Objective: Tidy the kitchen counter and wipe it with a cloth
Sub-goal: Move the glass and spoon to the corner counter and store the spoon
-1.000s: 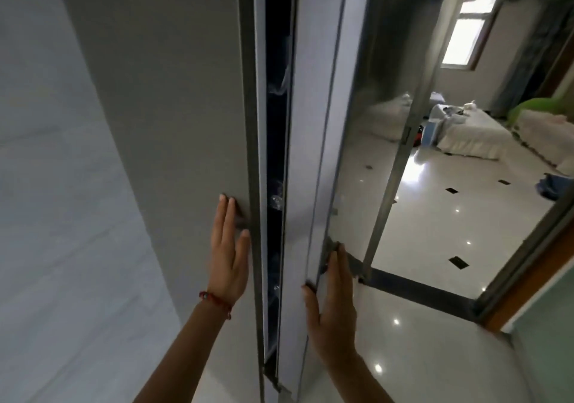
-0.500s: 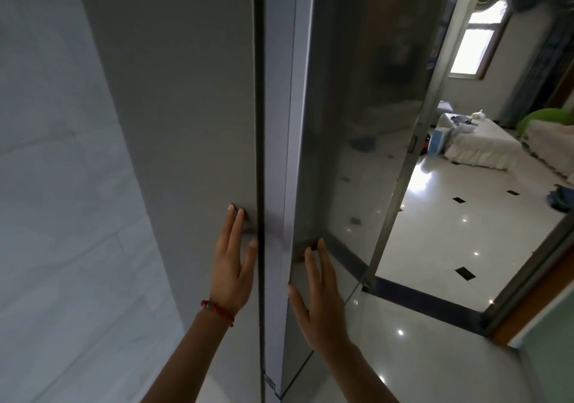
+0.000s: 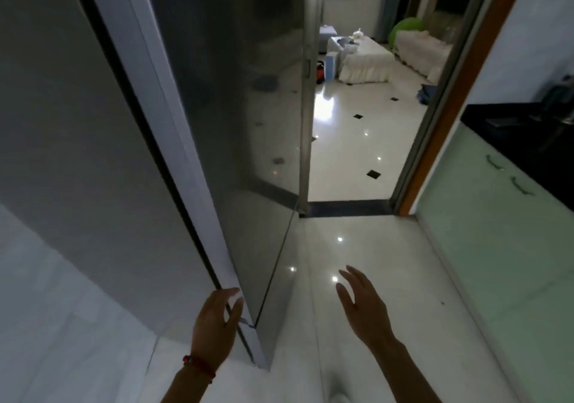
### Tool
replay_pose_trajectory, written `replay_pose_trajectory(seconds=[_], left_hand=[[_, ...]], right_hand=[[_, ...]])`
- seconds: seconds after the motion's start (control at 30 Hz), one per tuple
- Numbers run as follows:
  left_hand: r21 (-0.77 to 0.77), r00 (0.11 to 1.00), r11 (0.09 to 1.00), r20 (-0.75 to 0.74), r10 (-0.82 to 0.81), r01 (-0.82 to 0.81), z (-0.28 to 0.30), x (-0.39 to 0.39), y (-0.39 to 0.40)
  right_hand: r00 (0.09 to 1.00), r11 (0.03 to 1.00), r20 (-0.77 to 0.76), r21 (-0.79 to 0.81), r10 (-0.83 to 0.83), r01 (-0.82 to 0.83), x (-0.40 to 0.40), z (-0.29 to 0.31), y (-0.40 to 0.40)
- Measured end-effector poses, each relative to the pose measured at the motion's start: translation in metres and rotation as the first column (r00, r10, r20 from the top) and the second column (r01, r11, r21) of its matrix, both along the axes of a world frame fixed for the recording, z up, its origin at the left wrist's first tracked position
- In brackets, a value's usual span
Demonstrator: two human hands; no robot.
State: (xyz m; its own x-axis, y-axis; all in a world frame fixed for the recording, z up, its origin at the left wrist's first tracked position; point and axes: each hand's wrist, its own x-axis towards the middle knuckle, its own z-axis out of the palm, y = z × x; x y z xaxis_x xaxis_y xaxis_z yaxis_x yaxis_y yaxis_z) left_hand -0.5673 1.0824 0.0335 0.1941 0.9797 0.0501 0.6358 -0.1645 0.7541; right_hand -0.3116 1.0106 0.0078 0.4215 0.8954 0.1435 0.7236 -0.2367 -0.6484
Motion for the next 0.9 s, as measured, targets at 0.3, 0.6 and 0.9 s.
replay_pose_trajectory(seconds=[0.3, 0.6, 0.9], left_hand=[[-0.454, 0.857, 0.810, -0.171, -0.487, 0.370, -0.067, 0.059, -0.050], [-0.524, 0.394, 0.526, -0.350, -0.850, 0.670, -0.108, 0.156, -0.163], [-0.619, -0.112, 0.103, -0.299, -0.948, 0.779, -0.129, 0.251, -0.372]], right_hand=[[0.845, 0.800, -0.106, -0.400, -0.525, 0.447, 0.010, -0.073, -0.204], [0.333, 0.373, -0.182, -0.603, -0.925, 0.705, -0.046, -0.107, -0.426], [-0.254, -0.046, -0.232, -0.648, -0.939, 0.760, -0.134, -0.119, -0.610]])
